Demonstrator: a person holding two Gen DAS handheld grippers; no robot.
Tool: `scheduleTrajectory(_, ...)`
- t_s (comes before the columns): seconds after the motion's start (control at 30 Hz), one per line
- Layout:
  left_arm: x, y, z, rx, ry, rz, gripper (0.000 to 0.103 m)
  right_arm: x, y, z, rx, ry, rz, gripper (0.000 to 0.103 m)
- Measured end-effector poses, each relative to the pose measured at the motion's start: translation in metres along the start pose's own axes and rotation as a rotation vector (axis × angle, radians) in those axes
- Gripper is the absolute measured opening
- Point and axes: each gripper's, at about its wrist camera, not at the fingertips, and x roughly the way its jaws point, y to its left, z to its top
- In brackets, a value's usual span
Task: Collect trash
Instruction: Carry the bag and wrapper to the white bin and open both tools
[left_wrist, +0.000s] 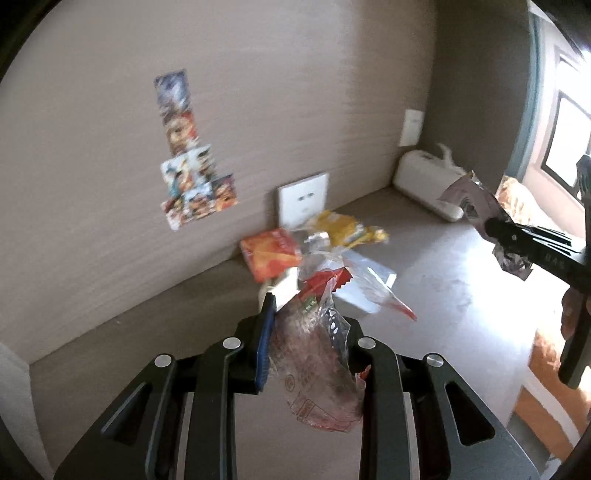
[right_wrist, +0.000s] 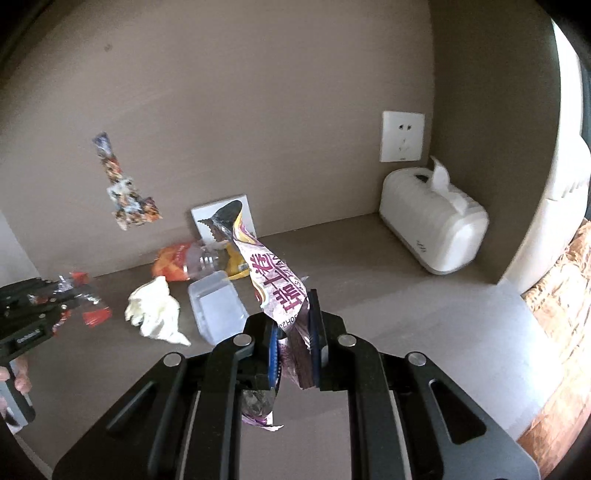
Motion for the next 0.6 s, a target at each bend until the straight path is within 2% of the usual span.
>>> scheduleTrajectory(0.23,-0.025,-0.074,0.0,0.056,-0.031,-0.056,0.025,-0.057,-0.022,-0.022,0.02,-0.036,0.004,0.014)
scheduleTrajectory(0.6,-0.055,-0.216,-0.027,0.135,-0.041,-0.126,0.025,-0.156,-0.102,-0.093,0.062,-0.055,0.013,0.014)
